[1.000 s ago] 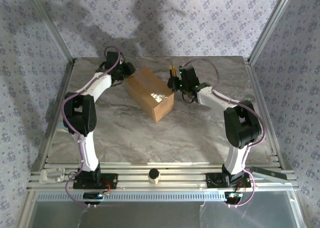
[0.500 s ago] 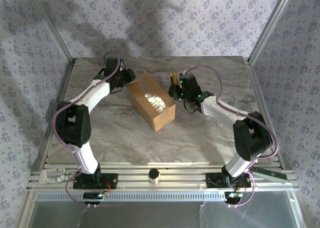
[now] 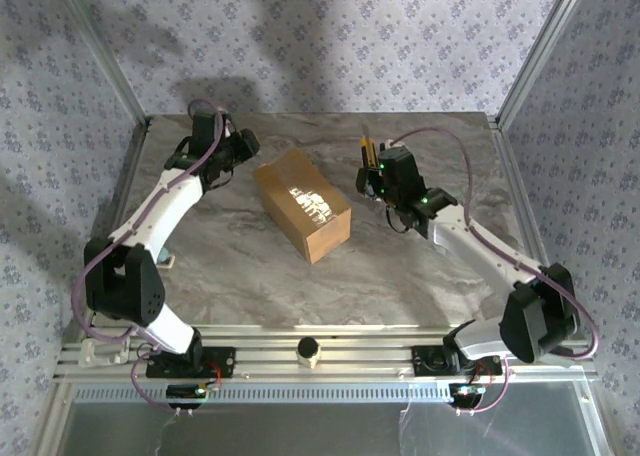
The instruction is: Unpack the express box
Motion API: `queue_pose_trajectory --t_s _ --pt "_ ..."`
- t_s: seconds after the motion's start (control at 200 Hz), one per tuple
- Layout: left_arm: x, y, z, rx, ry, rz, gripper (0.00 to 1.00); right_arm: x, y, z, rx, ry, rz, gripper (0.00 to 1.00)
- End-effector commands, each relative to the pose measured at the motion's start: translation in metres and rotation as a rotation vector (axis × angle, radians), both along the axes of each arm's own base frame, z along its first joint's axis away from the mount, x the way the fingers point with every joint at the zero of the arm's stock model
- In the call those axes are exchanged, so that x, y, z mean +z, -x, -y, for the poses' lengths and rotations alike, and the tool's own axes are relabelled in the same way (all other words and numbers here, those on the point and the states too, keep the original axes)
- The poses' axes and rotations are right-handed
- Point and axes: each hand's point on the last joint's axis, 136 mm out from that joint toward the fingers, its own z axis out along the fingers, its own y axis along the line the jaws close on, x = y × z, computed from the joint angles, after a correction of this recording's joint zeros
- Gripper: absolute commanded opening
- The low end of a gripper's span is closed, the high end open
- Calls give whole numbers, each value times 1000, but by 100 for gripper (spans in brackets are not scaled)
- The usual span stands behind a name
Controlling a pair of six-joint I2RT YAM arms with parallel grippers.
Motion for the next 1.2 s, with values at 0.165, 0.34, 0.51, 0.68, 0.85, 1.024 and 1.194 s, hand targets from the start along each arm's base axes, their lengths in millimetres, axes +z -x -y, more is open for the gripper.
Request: queue_pose_trajectory --t_s 0.165,0.34,0.51,0.68,0.85,1.024,1.194 --pt "-16 71 16 -89 -90 -59 48 6 48 27 4 168 -17 0" --pt "-32 105 34 -165 -103 -70 48 6 71 27 47 230 -24 0" --pt "-35 130 53 -257 -110 -28 48 -1 92 21 95 283 -35 0" --pt "-30 145 77 -349 -57 0 50 -14 113 19 157 353 -91 0" --pt "-23 151 94 -404 -8 39 55 -17 130 17 185 368 -112 0" --pt "-14 147 97 -393 23 62 58 -21 148 13 219 377 -113 0" --pt "-2 138 103 -404 9 69 61 -32 161 10 233 391 -138 0"
